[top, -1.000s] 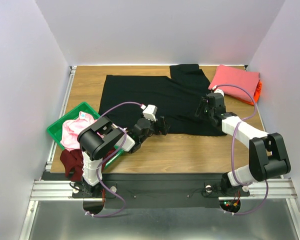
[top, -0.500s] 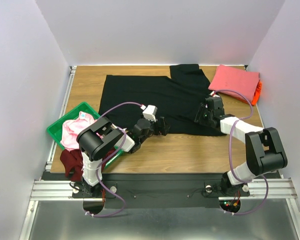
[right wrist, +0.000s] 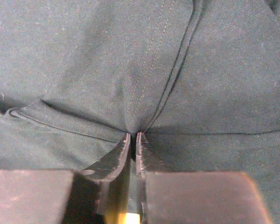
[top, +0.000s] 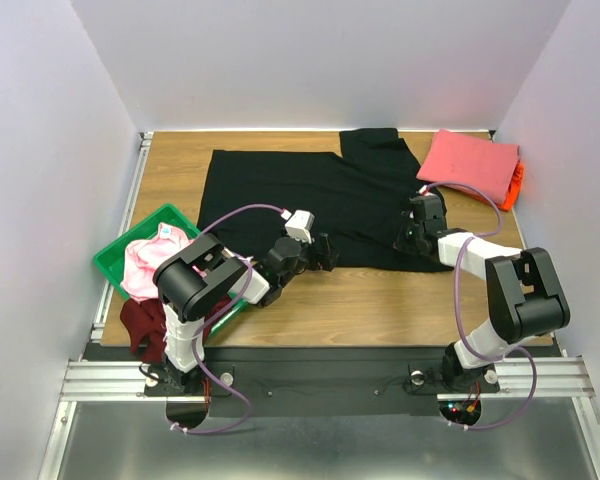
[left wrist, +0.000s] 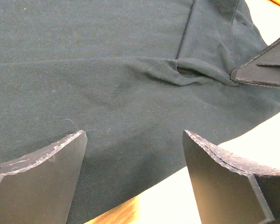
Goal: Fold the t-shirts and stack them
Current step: Fold the tshirt
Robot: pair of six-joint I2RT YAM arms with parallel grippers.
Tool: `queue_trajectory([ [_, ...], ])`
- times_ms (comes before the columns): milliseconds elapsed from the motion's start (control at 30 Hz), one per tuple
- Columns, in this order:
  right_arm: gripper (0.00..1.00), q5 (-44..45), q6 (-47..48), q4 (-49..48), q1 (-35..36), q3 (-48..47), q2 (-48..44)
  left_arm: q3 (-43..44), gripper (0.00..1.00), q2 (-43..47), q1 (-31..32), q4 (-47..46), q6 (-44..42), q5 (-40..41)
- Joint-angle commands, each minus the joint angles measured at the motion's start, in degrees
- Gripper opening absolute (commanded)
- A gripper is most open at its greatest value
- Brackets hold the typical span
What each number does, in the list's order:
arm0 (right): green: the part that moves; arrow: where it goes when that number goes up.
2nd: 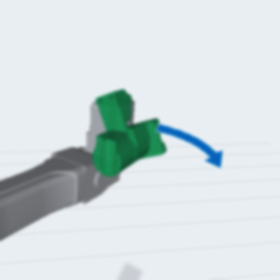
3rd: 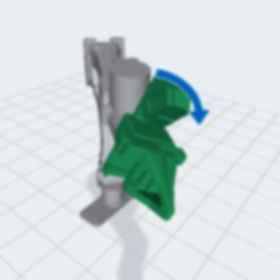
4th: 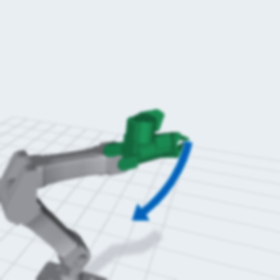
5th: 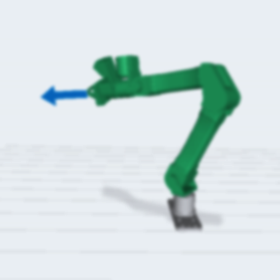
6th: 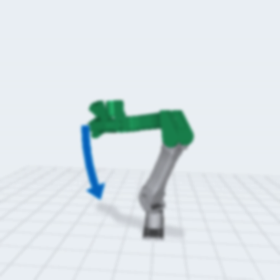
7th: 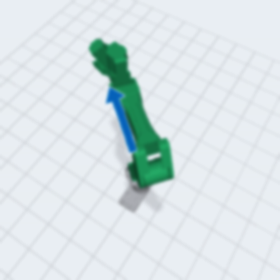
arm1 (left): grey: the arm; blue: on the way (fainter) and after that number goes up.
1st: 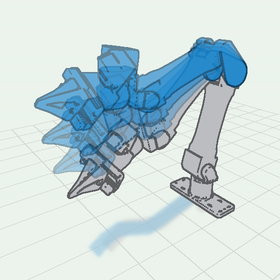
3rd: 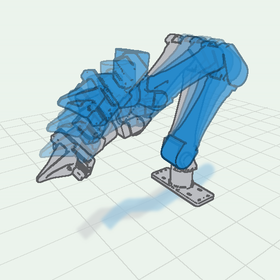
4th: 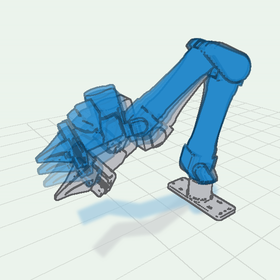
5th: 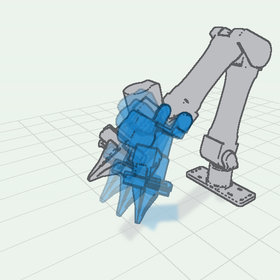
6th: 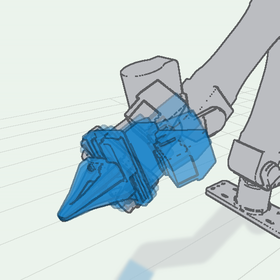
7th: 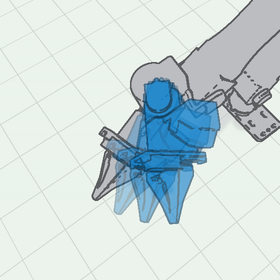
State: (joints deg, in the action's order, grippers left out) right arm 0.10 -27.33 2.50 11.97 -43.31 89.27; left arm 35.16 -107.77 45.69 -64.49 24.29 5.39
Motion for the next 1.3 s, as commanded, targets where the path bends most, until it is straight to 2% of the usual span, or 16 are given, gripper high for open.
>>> queue_trajectory([
  [0,0.05,-1.07,-0.18,-1.98,-0.45,-0.2,-0.94,-0.18,0.96,2.56,0.36,-1.17,-0.83,1.38],
  [200,0.03,-0.98,0.17,-1.98,-0.45,-1.69,-3.32,0.61,0.95,0.8,0.36,-0.99,-0.83,1.9],
  [400,0.0,-1.85,1.4,-1.89,-0.45,-7.3,-0.86,0.53,0.96,1.15,0.28,0.06,-1.09,2.87],
  [667,0.0,-2.2,3.77,-1.97,-0.45,-17.94,6.25,0.17,0.96,1.6,0.28,0.59,-1.35,3.58],
  [900,0.01,-6.06,6.58,-1.8,-0.45,-28.31,18.1,0.61,0.96,1.42,0.36,1.38,-1.27,3.31],
  [1267,0.06,-12.31,6.85,-1.97,-0.28,-37.46,24.54,0.35,0.96,2.47,0.36,2.53,-1.62,4.46],
])
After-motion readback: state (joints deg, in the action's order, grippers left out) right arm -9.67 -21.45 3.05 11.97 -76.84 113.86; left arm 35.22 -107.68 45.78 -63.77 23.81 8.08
